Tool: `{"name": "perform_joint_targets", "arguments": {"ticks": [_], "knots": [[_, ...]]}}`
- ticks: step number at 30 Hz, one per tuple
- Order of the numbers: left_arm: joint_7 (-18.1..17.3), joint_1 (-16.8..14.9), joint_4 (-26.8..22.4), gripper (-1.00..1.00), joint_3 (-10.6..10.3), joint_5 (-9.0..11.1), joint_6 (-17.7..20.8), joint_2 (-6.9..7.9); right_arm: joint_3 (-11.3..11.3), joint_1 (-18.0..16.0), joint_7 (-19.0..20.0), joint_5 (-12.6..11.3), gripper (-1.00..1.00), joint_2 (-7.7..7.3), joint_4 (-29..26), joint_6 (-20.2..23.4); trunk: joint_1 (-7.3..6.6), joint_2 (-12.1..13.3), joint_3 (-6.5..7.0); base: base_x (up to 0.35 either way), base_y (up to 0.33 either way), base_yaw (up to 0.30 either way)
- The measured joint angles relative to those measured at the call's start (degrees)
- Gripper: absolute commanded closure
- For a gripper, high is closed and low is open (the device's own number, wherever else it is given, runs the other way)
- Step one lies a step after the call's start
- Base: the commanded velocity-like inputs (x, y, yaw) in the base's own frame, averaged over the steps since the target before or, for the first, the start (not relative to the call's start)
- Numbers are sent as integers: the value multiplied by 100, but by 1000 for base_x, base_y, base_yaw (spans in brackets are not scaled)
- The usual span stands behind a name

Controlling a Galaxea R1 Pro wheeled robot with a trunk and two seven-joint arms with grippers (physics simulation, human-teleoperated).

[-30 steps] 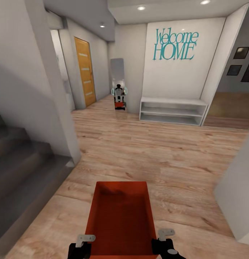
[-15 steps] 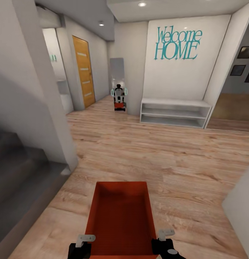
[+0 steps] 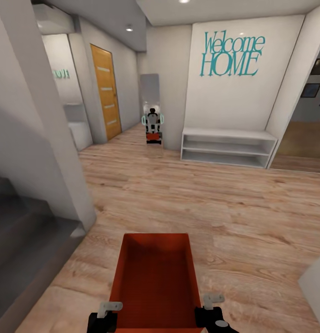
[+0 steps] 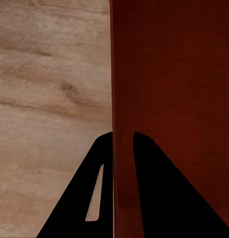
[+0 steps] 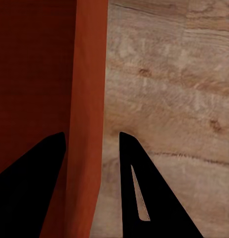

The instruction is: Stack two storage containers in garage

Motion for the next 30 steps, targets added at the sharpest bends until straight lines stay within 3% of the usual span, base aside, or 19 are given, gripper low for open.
{"name": "perform_joint_targets", "arguments": {"ticks": [30], "knots": [[0, 0, 0, 100, -2, 3, 0, 0, 0, 0, 0, 0, 100, 0, 0, 0, 0, 0, 0, 347, 0, 0]]}}
